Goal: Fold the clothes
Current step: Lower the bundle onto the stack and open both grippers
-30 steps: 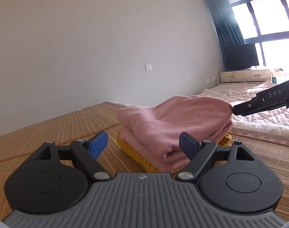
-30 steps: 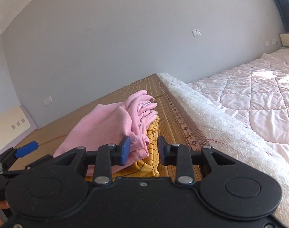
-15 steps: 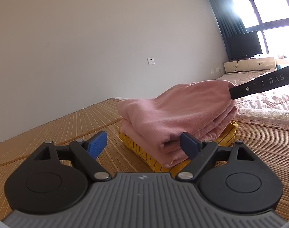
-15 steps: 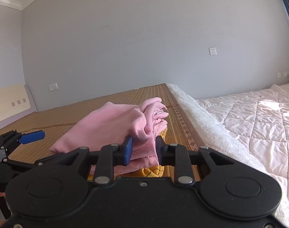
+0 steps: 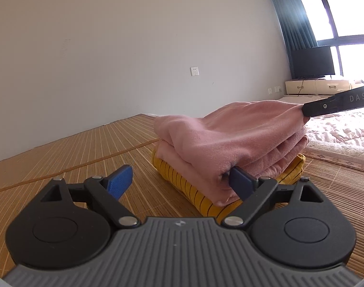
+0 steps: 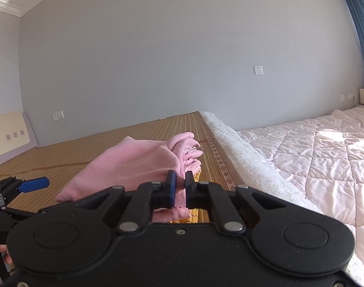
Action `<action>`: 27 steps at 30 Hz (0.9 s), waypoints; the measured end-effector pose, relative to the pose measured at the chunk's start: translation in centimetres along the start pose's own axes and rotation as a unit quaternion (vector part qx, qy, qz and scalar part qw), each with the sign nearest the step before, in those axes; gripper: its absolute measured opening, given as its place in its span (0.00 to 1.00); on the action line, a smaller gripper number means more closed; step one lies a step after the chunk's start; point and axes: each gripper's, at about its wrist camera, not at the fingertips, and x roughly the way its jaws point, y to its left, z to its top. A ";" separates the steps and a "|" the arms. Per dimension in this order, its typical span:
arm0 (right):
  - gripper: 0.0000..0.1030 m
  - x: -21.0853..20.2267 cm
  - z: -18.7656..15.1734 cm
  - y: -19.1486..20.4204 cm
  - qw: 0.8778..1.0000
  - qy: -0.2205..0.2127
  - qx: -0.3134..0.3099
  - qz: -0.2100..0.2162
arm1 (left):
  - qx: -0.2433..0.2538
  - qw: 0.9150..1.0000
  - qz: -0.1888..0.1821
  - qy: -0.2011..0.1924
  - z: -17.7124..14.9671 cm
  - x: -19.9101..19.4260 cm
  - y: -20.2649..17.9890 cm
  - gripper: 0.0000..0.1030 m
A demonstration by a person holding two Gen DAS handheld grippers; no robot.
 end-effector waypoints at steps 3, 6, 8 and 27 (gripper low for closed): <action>0.08 -0.1 -0.1 -0.4 0.999 0.012 0.003 -0.033 | 0.005 1.000 0.001 0.008 0.1 -0.3 0.4 0.88; 0.19 -0.7 0.1 -1.1 0.999 0.025 0.018 -0.023 | 0.014 1.000 -0.002 0.015 0.6 -0.8 0.6 0.88; 0.23 -1.1 0.3 -1.2 0.999 0.031 0.020 -0.010 | 0.023 1.000 -0.002 0.015 1.1 -1.2 0.4 0.88; 0.24 2.4 -1.1 4.6 0.978 0.109 -0.033 0.172 | 0.014 1.000 -0.010 0.004 0.7 -0.6 -0.5 0.88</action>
